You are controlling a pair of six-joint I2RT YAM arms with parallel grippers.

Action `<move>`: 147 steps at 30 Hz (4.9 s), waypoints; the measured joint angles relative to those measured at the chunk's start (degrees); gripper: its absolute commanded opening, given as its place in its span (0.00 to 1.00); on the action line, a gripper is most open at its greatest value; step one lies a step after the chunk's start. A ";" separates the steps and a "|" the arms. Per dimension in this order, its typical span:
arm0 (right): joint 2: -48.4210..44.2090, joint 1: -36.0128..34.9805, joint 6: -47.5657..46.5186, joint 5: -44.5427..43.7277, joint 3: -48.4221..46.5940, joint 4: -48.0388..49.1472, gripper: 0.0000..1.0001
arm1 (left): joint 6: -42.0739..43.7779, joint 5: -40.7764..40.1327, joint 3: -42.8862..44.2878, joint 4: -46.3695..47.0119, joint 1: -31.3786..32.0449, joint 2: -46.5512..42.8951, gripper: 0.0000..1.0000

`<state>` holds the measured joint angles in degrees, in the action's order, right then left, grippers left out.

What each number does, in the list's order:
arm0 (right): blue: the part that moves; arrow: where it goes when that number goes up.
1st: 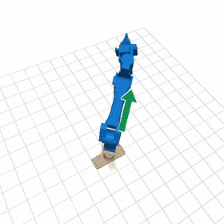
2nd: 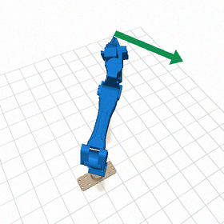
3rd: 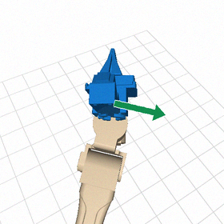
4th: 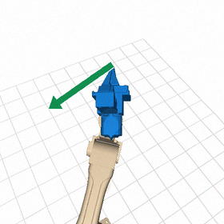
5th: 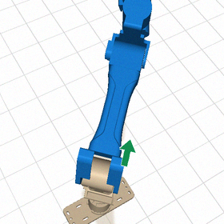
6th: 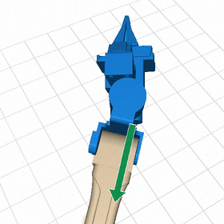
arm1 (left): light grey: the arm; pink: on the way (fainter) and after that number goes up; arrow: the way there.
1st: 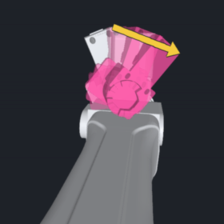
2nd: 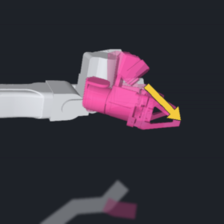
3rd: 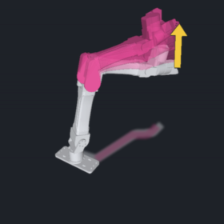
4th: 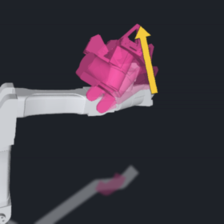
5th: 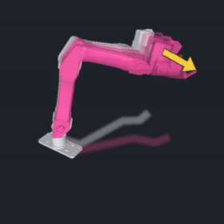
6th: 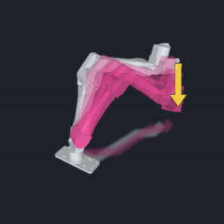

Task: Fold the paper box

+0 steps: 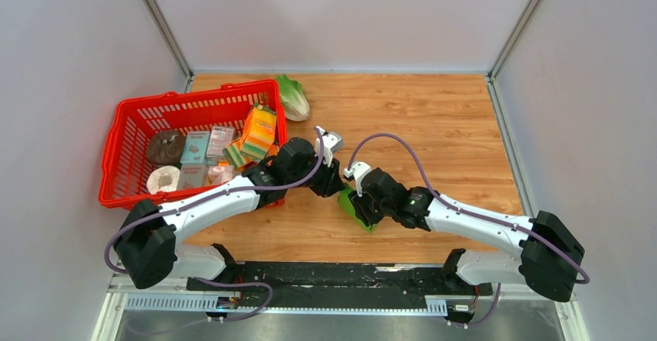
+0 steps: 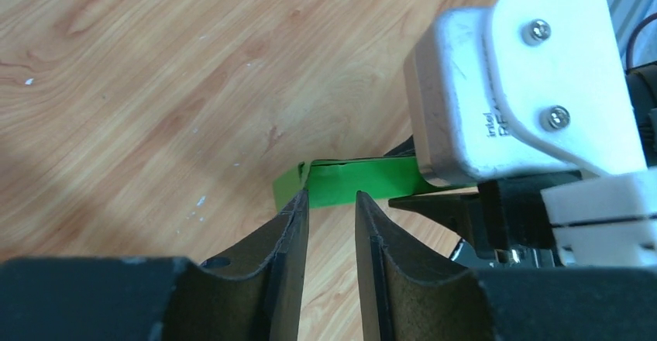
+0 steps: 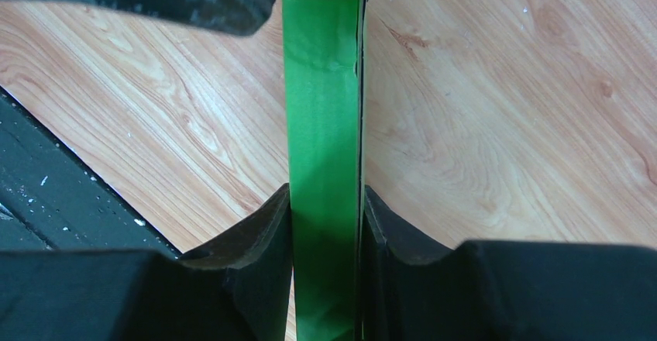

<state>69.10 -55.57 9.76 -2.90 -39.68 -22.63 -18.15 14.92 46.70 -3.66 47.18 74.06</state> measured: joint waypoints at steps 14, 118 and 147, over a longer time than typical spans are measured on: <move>-0.35 0.00 -0.15 0.39 0.00 0.00 0.34 | 2.03 -0.44 3.06 -1.20 -0.76 3.67 0.22; -5.14 -0.13 30.21 -8.44 -10.93 -26.82 0.58 | 0.48 -31.01 -13.40 22.95 12.41 3.98 0.00; -1.70 -0.07 31.36 -11.17 -11.69 -26.45 0.22 | 0.59 -34.93 -8.48 11.13 14.73 2.91 0.00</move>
<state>67.40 -55.64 41.12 -14.06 -51.37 -49.08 -17.56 -20.01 38.22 7.46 61.91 76.97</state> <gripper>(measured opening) 0.254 0.007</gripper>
